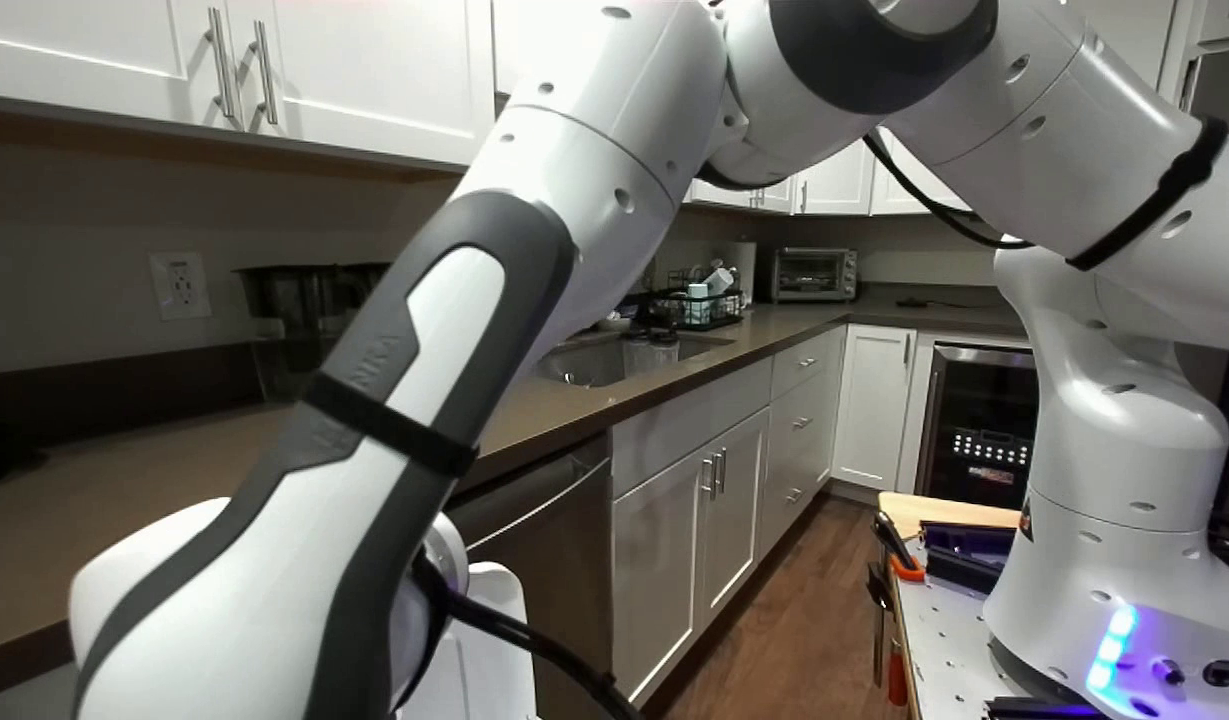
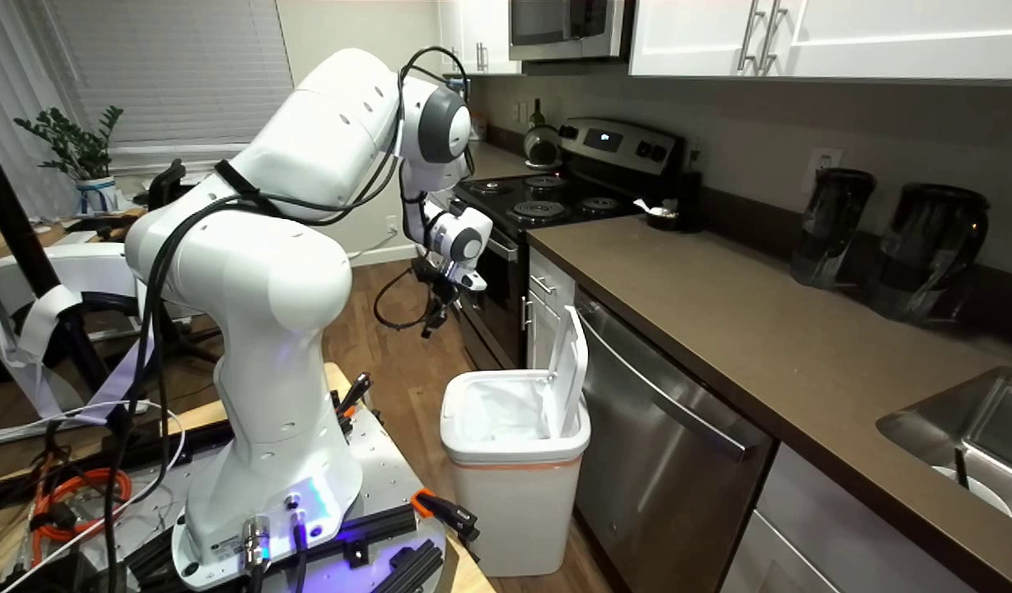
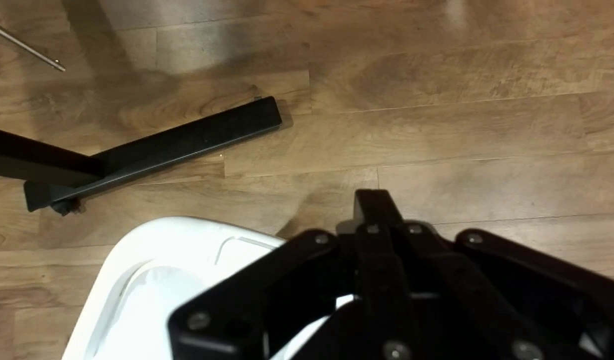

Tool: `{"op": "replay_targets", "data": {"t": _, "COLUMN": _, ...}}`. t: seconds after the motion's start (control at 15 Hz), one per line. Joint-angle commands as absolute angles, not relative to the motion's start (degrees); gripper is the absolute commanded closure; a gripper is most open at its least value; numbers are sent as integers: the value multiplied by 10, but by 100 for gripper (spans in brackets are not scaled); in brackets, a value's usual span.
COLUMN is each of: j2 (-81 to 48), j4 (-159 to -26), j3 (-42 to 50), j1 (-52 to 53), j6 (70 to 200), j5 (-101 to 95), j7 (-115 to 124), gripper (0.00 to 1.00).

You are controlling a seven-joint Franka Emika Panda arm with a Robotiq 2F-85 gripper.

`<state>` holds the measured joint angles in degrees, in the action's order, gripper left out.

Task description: Open the trash can

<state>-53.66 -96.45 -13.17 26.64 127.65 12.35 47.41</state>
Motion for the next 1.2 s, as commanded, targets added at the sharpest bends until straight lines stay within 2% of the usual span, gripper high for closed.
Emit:
{"op": "replay_targets", "data": {"t": 0.0, "j2": -486, "j4": -1015, "j3": -124, "j1": 264, "j6": 1273, "j5": 114, "j7": 438, "gripper": 100}}
{"op": "replay_targets", "data": {"t": 0.4, "j2": -461, "j4": -1037, "j3": -112, "j1": 268, "j6": 1277, "j5": 102, "j7": 396, "gripper": 98}}
{"op": "replay_targets", "data": {"t": 0.47, "j2": -461, "j4": -1038, "j3": -112, "j1": 270, "j6": 1279, "j5": 101, "j7": 389, "gripper": 74}}
{"op": "replay_targets", "data": {"t": 0.6, "j2": -484, "j4": -1010, "j3": -112, "j1": 271, "j6": 1274, "j5": 112, "j7": 400, "gripper": 70}}
{"op": "replay_targets", "data": {"t": 0.67, "j2": -484, "j4": -1010, "j3": -112, "j1": 271, "j6": 1274, "j5": 111, "j7": 399, "gripper": 89}}
{"op": "replay_targets", "data": {"t": 0.87, "j2": -486, "j4": -1009, "j3": -111, "j1": 271, "j6": 1274, "j5": 111, "j7": 399, "gripper": 70}}
{"op": "replay_targets", "data": {"t": 1.13, "j2": -486, "j4": -1009, "j3": -111, "j1": 271, "j6": 1274, "j5": 111, "j7": 399, "gripper": 70}}
